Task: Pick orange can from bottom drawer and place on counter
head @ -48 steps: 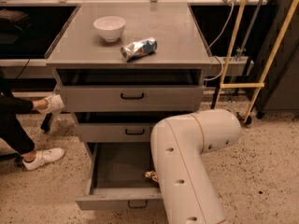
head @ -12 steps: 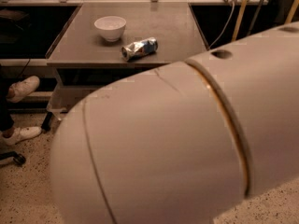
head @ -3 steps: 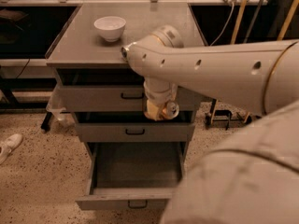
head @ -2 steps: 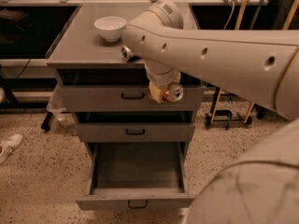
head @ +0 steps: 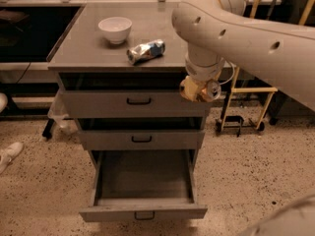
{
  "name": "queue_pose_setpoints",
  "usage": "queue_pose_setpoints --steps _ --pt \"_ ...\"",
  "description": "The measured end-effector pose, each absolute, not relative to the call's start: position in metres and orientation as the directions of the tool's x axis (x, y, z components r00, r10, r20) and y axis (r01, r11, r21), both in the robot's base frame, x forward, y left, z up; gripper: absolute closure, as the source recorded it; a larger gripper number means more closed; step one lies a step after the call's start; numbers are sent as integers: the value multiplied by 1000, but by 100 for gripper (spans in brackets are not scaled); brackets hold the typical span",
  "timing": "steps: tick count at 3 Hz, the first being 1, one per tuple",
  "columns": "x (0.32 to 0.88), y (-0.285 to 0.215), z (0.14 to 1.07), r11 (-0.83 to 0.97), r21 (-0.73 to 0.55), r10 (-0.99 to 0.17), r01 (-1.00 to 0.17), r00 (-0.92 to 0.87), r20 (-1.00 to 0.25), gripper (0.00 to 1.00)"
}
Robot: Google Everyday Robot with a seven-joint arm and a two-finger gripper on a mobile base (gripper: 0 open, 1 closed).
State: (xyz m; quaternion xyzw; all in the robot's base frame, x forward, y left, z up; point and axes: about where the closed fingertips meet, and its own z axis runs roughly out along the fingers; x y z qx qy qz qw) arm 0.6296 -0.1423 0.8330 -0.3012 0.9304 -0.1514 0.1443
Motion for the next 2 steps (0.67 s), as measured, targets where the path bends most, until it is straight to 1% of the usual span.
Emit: queue_pose_setpoints --steps 1,2 --pt "634 -187 912 785 -356 -610 -508 -735 -297 100" --pt "645 -193 949 785 -383 -612 -487 -708 -352 100"
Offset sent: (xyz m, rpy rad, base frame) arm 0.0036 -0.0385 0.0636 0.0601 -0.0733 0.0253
